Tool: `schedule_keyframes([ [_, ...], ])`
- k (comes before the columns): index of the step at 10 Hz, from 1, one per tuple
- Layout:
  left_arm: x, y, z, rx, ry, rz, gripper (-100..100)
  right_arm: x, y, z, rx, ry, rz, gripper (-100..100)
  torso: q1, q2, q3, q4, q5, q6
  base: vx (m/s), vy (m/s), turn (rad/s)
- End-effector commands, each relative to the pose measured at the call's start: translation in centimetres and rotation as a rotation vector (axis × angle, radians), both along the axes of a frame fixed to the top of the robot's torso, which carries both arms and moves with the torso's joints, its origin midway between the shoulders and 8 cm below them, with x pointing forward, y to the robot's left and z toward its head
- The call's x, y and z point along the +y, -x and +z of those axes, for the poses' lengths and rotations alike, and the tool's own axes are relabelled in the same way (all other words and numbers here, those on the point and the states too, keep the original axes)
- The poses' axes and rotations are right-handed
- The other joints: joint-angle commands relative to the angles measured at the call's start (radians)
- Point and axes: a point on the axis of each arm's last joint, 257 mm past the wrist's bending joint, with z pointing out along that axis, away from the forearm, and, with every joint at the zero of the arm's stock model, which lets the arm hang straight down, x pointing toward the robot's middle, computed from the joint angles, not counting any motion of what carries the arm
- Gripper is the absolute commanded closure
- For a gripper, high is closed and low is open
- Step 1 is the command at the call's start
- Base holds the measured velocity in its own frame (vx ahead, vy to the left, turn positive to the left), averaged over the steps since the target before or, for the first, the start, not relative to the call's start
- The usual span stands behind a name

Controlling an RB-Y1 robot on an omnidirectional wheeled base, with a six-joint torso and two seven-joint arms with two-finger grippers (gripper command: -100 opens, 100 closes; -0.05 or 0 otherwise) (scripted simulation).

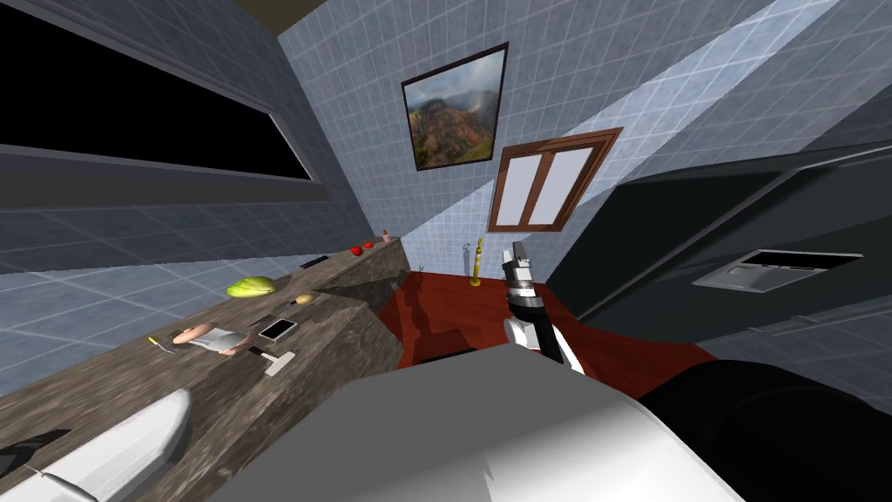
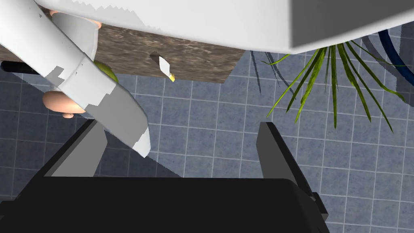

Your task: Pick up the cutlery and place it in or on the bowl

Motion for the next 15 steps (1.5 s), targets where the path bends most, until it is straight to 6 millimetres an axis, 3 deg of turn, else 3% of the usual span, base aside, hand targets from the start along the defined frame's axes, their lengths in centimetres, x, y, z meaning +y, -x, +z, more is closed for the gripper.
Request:
schedule_keyframes([
  [1, -0.1, -1.2, 0.6, 0.007, -0.005, 0.009, -100, 0.0, 0.0, 0.0, 0.0, 0.0, 0.0, 0, 0.0, 0.0, 0.0, 0.0, 0.0, 0.0, -0.05, 0.017, -0.009],
  [2, 0.2, -0.4, 0.6, 0.023, -0.012, 0.035, -100, 0.0, 0.0, 0.0, 0.0, 0.0, 0.0, 0, -0.001, -0.002, -0.001, 0.0, 0.0, 0.0, -0.003, 0.003, -0.016],
  [3, -1.0, -4.9, 1.9, -0.02, -0.004, -0.009, -100, 0.0, 0.0, 0.0, 0.0, 0.0, 0.0, 0, -0.002, -0.005, -0.003, -0.001, -0.001, 0.0, -0.08, 0.015, 0.156],
  [4, -0.9, -2.6, 1.3, 0.033, -0.005, 0.022, -100, 0.0, 0.0, 0.0, 0.0, 0.0, 0.0, 0, -0.002, -0.002, -0.001, 0.0, -0.001, 0.0, -0.103, 0.03, 0.073],
  [6, -0.8, -1.9, 0.8, 0.061, 0.001, 0.061, -100, 0.0, 0.0, 0.0, 0.0, 0.0, 0.0, 0, 0.0, -0.001, 0.0, 0.0, 0.0, -0.002, -0.028, 0.018, -0.007],
  [8, -1.1, -2.8, 0.7, 0.064, 0.0, 0.042, -100, 0.0, 0.0, 0.0, 0.0, 0.0, 0.0, 0, -0.001, -0.005, -0.003, -0.001, 0.0, -0.002, 0.01, 0.002, 0.003],
  [9, -1.3, -4.2, 1.1, 0.036, 0.001, 0.032, -100, 0.0, 0.0, 0.0, 0.0, 0.0, 0.0, 0, -0.001, -0.005, -0.003, -0.001, 0.0, -0.002, 0.0, 0.0, 0.0],
  [11, -1.3, -4.6, 1.3, 0.029, 0.001, 0.029, -100, 0.0, 0.0, 0.0, 0.0, 0.0, 0.0, 0, -0.002, -0.005, -0.003, -0.001, 0.0, -0.002, 0.0, 0.0, 0.0],
  [12, -2.7, -7.6, 2.0, 0.021, 0.018, 0.004, -100, 0.0, 0.0, 0.0, 0.0, 0.0, 0.0, 0, -0.001, -0.005, -0.003, -0.001, 0.0, -0.002, -0.104, 0.024, 0.15],
  [13, -3.5, -9.2, 2.1, 0.002, 0.035, -0.012, -100, 0.0, 0.0, 0.0, 0.0, 0.0, 0.0, 0, 0.0, 0.0, 0.0, 0.0, 0.0, -0.003, -0.108, 0.033, 0.08],
  [15, -3.4, -8.5, 2.0, 0.047, 0.027, 0.014, -100, 0.0, 0.0, 0.0, 0.0, 0.0, 0.0, 0, 0.0, -0.001, 0.0, 0.0, 0.001, -0.001, -0.03, 0.023, -0.01],
])
